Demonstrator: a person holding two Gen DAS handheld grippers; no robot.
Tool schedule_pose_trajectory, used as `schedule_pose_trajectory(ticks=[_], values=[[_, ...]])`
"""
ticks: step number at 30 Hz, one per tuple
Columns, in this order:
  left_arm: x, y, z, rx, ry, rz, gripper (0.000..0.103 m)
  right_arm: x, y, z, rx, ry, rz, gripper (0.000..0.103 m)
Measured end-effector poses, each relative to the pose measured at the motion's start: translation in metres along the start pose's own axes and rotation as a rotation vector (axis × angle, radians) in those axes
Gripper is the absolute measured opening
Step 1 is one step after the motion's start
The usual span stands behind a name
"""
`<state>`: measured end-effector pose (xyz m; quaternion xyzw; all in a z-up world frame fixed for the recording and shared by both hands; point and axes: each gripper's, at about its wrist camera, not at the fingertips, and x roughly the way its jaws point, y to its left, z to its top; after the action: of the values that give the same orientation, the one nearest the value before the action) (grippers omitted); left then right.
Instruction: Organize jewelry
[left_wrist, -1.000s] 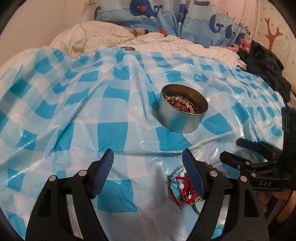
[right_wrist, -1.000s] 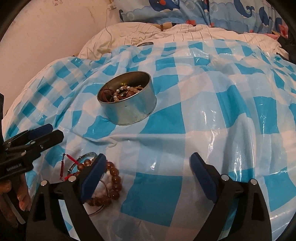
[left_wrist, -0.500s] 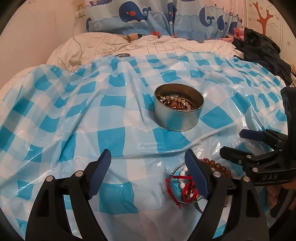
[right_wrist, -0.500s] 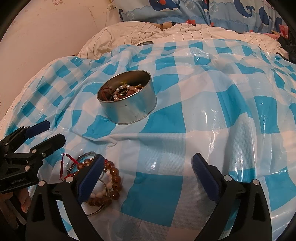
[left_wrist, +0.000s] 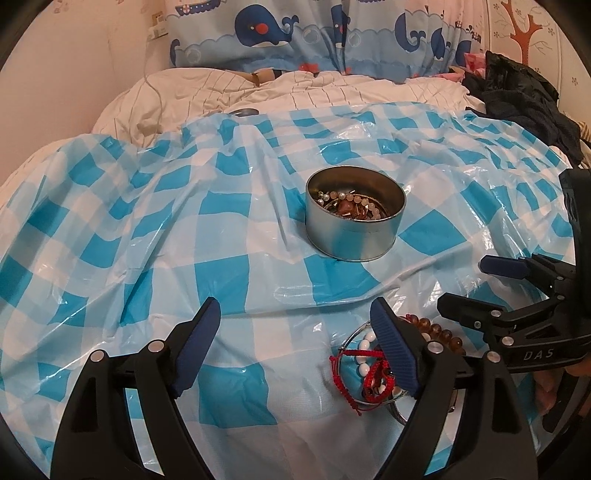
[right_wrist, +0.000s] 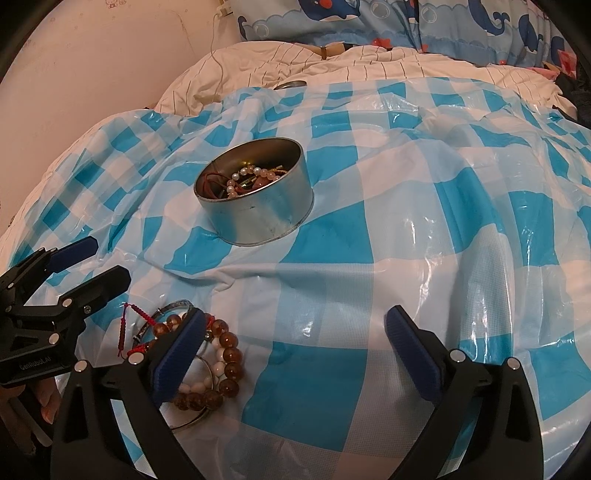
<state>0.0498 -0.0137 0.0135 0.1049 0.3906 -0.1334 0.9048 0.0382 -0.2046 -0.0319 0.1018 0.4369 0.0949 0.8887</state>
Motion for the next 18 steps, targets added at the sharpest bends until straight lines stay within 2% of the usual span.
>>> schedule_pose_trajectory(ticks=[18], values=[[0.0010, -0.0013, -0.0007, 0.004, 0.001, 0.004, 0.081, 0.0005, 0.0009, -0.0012, -0.004, 0.002, -0.002, 0.095]])
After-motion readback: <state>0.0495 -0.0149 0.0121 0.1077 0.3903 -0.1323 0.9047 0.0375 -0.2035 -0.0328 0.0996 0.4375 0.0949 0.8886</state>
